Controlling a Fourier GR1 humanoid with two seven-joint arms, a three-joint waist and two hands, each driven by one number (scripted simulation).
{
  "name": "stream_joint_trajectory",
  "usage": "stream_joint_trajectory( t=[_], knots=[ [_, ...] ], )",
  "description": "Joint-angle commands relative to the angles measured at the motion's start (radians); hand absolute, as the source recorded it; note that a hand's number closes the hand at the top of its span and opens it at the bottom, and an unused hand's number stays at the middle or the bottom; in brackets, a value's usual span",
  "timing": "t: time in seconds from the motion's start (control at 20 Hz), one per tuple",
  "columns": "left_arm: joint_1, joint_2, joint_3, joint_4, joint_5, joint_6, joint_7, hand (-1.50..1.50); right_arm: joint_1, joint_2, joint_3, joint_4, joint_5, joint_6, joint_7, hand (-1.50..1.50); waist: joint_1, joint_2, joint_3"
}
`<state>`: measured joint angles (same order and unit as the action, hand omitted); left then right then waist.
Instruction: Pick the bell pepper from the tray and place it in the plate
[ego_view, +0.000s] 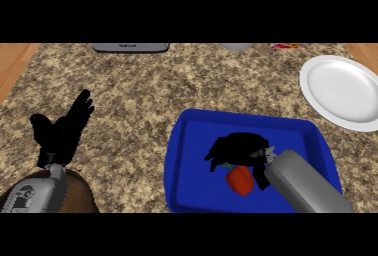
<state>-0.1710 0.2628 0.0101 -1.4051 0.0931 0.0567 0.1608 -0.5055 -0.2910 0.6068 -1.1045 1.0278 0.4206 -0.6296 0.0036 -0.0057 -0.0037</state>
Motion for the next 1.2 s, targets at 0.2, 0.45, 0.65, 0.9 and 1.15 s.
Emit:
stream_joint_trajectory(
  t=[0.2,0.45,0.65,0.9,1.15],
  knots=[
    [0.024,-0.02,0.012,0.005,-0.025,-0.003,-0.023,0.0,0.049,0.009,0.007,0.015,0.039,-0.003,-0.115,1.5,0.0,0.006,0.004],
    [0.047,-0.026,0.023,0.0,-0.022,-0.02,-0.034,0.0,0.061,0.014,-0.052,-0.071,0.007,0.038,-0.116,1.5,-0.002,0.005,0.004],
    [0.004,-0.037,0.019,0.007,-0.041,0.006,-0.012,0.0,0.147,0.01,-0.135,-0.16,0.013,-0.127,-0.02,1.5,-0.014,0.003,0.004],
    [0.012,0.001,0.061,0.01,-0.005,-0.017,0.006,0.0,0.192,-0.008,-0.412,-0.129,-0.082,-0.18,0.209,1.5,-0.043,0.001,0.004],
    [0.061,-0.026,0.034,-0.014,-0.027,-0.006,-0.02,0.0,0.21,0.006,-0.582,-0.293,-0.158,-0.363,0.247,1.5,-0.035,-0.003,0.004]
  ],
)
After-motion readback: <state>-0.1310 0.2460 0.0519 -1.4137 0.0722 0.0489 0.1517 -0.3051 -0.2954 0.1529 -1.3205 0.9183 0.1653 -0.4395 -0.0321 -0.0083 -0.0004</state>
